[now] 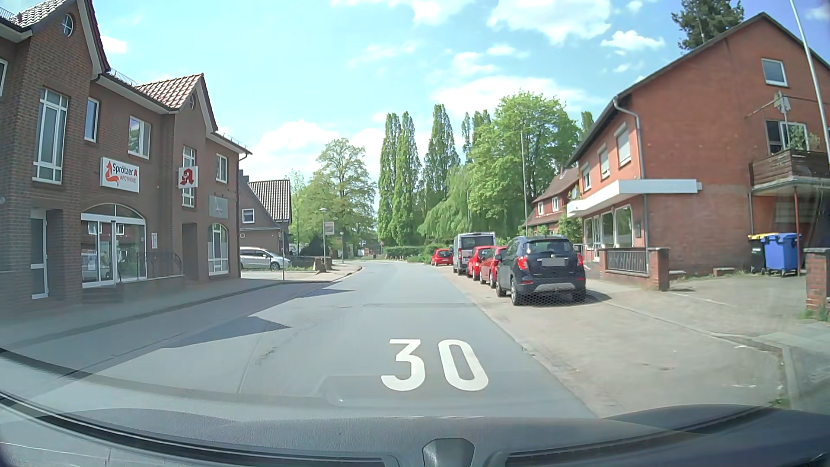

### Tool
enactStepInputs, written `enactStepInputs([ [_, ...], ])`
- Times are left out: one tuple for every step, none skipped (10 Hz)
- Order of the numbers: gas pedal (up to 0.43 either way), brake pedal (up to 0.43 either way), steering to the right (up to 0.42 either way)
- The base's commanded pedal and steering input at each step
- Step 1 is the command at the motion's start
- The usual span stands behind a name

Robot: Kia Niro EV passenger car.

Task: Follow the waypoints while adhering to traffic rules and regulations

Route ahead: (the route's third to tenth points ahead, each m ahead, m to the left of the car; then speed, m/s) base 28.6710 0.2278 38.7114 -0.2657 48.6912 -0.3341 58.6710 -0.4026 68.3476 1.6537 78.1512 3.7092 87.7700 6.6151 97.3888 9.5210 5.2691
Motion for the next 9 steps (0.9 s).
enactStepInputs([
  [0.157, 0.0, -0.013],
  [0.157, 0.0, -0.013],
  [0.157, 0.0, -0.012],
  [0.157, 0.0, -0.012],
  [0.157, 0.0, -0.011],
  [0.157, 0.0, -0.01],
  [0.157, 0.0, -0.007],
  [0.15, 0.0, -0.004],
  [0.15, 0.0, -0.004],
])
